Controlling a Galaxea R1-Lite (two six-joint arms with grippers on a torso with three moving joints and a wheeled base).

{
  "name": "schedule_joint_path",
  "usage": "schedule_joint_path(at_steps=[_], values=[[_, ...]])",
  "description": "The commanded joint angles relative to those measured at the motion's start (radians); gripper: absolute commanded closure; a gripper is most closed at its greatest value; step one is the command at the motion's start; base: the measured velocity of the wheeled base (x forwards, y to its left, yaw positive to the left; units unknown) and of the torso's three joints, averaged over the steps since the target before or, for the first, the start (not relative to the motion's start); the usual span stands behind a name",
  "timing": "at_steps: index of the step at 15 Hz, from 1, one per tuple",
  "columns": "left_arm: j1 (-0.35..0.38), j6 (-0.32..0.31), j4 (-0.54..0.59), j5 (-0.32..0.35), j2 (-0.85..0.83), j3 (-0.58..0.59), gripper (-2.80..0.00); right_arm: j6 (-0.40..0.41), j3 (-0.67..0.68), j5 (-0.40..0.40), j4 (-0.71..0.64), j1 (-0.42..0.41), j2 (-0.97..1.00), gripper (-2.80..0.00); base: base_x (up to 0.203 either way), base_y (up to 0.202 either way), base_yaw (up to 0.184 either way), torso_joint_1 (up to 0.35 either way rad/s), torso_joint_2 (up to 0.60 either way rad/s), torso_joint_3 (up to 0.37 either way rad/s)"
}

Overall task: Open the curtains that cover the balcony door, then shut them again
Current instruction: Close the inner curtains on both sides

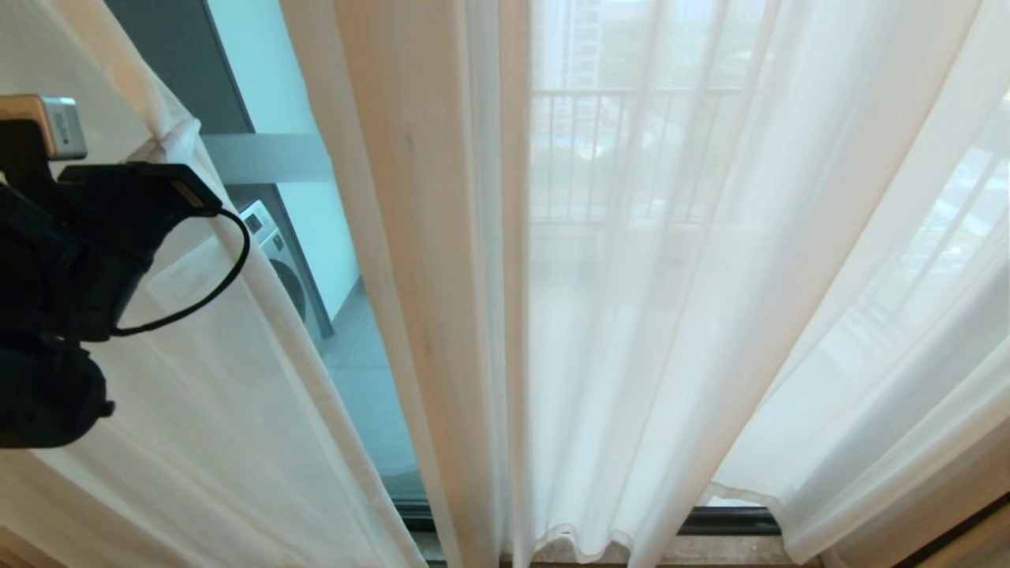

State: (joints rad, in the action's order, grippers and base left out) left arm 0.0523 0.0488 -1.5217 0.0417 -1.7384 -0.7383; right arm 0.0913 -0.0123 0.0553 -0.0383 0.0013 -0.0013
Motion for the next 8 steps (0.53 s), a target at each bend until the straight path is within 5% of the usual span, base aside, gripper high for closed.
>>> schedule_joint_path(at_steps=[1, 8], values=[[0.001, 0.001, -0.032, 0.000, 0.003, 0.000, 0.00, 0.001, 0.000, 0.000, 0.000, 0.000, 0.001, 0.00, 0.000, 0.000, 0.000, 0.000, 0.00, 0.000], [0.000, -0.001, -0.032, 0.000, 0.014, 0.013, 0.00, 0.001, 0.000, 0.001, 0.000, 0.000, 0.001, 0.00, 0.000, 0.000, 0.000, 0.000, 0.00, 0.000]])
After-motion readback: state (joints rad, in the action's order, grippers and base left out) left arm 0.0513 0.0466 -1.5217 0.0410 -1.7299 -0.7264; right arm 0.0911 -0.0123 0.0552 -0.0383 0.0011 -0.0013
